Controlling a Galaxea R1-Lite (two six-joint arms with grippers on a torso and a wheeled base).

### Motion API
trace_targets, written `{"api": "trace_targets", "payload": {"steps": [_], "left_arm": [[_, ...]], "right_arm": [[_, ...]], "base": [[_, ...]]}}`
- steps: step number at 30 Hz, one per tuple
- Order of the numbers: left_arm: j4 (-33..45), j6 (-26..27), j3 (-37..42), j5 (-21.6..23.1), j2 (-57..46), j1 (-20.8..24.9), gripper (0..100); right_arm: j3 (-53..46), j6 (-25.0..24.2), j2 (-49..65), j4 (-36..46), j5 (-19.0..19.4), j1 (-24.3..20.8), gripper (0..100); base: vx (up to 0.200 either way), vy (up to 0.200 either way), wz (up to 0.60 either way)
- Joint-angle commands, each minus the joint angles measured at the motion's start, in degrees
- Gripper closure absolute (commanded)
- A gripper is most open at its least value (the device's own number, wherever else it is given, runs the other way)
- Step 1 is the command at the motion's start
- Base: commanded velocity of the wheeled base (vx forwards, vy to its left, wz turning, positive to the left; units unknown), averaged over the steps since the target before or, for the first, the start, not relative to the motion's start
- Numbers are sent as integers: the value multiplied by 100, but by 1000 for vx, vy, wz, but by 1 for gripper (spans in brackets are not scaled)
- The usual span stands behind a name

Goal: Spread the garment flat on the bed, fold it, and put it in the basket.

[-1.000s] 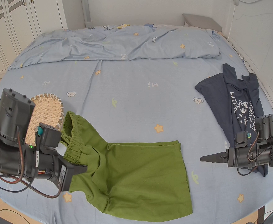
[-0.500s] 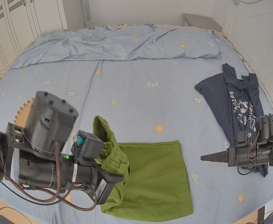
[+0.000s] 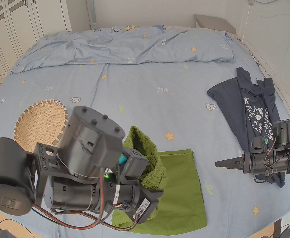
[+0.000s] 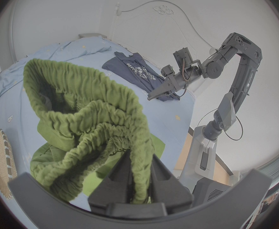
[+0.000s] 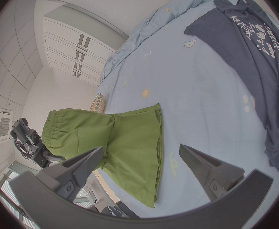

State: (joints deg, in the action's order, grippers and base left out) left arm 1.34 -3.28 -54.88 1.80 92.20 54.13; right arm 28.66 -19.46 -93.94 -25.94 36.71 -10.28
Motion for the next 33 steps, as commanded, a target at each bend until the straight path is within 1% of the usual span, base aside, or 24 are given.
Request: {"api": "trace_targets", "payload": {"steps": [1, 6, 11, 19, 20, 24, 25, 26, 27, 28, 29, 30, 31, 32, 33], "left_arm": [[-20, 3, -14, 22, 264, 63, 100], [-108, 3, -14, 31, 343, 81, 100], [-451, -6, 39, 31, 466, 116, 100], [-574, 20, 74, 31, 686, 116, 100], [-600, 38, 83, 31, 729, 124, 0], [-890, 12, 39, 22, 932, 204, 0], [-1285, -15, 30, 31, 1081, 248, 0], [-1329, -24, 30, 31, 1099, 256, 0], [-1997, -76, 92, 57, 1292, 309, 0], [-2191, -103, 101, 74, 1327, 344, 0], [-2850, -279, 197, 110, 1468, 423, 0], [-3333, -454, 303, 118, 1547, 450, 0], [-3729, -621, 417, 127, 1600, 458, 0], [-3861, -674, 461, 127, 1617, 458, 0], [-4634, -946, 716, 198, 1687, 441, 0]], "right_arm": [[8, 3, 16, -7, 12, 43, 0], [8, 3, 16, -7, 3, 35, 0], [8, 3, 16, -7, 3, 35, 0], [8, 3, 16, -7, 3, 43, 0], [8, 3, 16, -7, 3, 52, 0], [8, 3, 34, -7, 3, 78, 0], [8, 3, 34, -7, 3, 96, 0], [8, 3, 25, -7, 3, 96, 0], [17, 3, 34, -7, 3, 114, 0], [17, 3, 34, -7, 3, 122, 0], [17, 3, 34, -7, 3, 131, 0], [26, 3, 34, -7, 3, 166, 0], [34, 12, 34, -7, 3, 210, 0], [34, 12, 34, -7, 3, 219, 0], [61, 12, 25, -7, 12, 263, 0]], "base": [[0, 0, 0], [0, 0, 0], [0, 0, 0], [0, 0, 0], [0, 0, 0], [0, 0, 0], [0, 0, 0], [0, 0, 0], [0, 0, 0], [0, 0, 0], [0, 0, 0], [0, 0, 0], [0, 0, 0], [0, 0, 0], [0, 0, 0]]}}
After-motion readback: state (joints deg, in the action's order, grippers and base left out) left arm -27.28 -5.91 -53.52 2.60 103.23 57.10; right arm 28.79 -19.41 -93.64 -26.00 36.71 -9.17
